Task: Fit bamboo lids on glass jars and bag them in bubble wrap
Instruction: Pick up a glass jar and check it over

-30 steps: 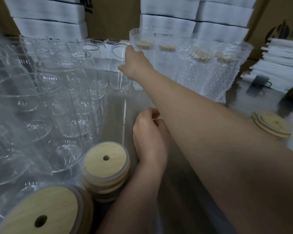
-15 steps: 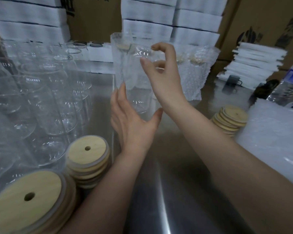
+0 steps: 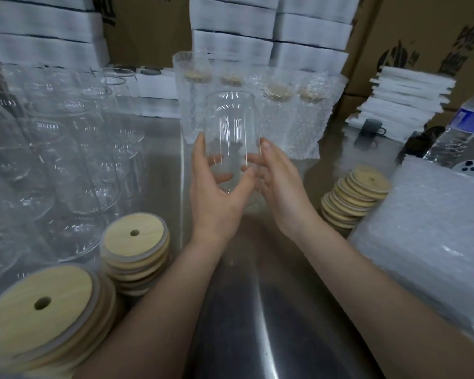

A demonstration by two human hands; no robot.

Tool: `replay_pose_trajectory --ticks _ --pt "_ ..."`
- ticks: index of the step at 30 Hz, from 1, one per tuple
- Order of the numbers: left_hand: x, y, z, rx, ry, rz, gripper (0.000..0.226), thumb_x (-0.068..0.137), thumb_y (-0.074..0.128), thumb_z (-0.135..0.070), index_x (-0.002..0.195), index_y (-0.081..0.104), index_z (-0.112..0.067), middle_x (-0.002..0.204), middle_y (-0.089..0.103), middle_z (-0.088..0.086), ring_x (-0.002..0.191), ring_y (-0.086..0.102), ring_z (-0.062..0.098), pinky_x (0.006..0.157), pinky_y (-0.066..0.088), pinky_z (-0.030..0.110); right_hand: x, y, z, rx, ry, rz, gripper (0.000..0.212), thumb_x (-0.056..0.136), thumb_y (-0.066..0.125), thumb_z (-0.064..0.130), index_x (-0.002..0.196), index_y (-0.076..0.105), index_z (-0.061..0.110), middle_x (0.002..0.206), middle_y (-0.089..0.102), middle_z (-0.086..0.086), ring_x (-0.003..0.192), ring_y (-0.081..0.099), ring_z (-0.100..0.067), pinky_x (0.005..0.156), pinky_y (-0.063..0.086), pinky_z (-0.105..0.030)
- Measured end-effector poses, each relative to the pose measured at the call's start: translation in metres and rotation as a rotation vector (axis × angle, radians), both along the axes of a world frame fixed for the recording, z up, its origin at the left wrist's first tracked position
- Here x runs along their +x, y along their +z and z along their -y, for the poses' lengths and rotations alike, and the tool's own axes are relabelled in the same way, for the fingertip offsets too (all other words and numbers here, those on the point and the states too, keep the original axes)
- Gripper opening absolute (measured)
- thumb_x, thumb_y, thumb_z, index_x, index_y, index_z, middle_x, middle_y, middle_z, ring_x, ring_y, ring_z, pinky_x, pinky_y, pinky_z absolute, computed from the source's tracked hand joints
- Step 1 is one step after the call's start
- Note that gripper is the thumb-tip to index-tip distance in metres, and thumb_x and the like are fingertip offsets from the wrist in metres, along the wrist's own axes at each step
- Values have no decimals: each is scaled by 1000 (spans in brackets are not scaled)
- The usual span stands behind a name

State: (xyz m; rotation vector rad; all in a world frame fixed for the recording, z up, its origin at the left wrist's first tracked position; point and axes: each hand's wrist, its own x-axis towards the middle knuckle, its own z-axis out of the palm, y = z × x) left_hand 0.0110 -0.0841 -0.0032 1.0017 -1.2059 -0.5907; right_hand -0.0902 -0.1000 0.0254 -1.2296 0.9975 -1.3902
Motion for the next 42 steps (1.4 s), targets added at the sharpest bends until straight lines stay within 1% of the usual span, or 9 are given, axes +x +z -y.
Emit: replay_pose_trajectory --ticks 4,7,13,16,21,30,35,39,42 --pt "-1 -1 1 22 -80 -119 89 73 66 -45 149 31 -15 118 62 3 90 67 -3 75 52 16 -7 -1 4 62 137 -49 65 81 50 54 137 47 22 136 55 -2 126 55 -15 103 48 -32" --pt "-2 -1 2 21 -154 -124 67 87 59 -29 146 34 -7 101 67 -28 91 64 -12 74 47 6 -7 -2 7 137 230 -21 83 75 47 61 146 42 19 148 47 -12 135 47 -26 113 36 -52" --pt "-4 2 4 56 -170 -143 71 84 50 -29 149 31 -8 144 48 9 126 51 3 100 45 17 -7 -7 6 128 203 120 67 74 63 51 130 47 17 124 67 -12 100 70 -30 79 56 -44" --pt "-9 6 3 89 -139 -184 67 85 52 -27 148 34 -14 139 52 9 120 55 2 97 46 16 -5 -12 6 83 78 86 70 76 71 44 134 41 18 111 69 -8 86 70 -28 68 56 -41" --pt "-8 9 2 202 -207 -314 51 99 49 -42 145 39 -22 122 64 -12 112 64 11 101 50 42 10 -20 7 4 -29 -93 60 90 59 47 140 41 19 109 65 -4 104 67 -24 91 54 -41" --pt "-11 5 1 179 -99 -250 91 56 72 -62 134 38 -29 125 59 8 110 65 28 94 52 55 12 -16 7 -40 -44 -65 21 105 32 41 102 46 26 67 65 25 54 60 8 49 50 -13" --pt "-10 2 4 149 -115 -273 92 61 72 -60 140 43 -23 124 64 10 107 67 27 90 56 47 10 -7 4 55 -38 -2 26 105 29 45 99 53 35 104 64 -16 65 65 -17 58 57 -33" --pt "-10 1 5 112 -117 -279 70 74 70 -49 133 50 -18 102 73 -16 97 69 0 81 53 20 5 -10 9 72 -62 34 26 106 31 43 100 56 40 93 60 -6 72 58 -20 70 52 -42" --pt "-8 6 2 130 -139 -313 59 79 64 -44 128 56 -13 109 72 -9 108 66 6 98 50 30 3 -10 13 113 -38 56 29 105 32 44 104 60 36 87 55 -2 61 52 -13 58 45 -31"
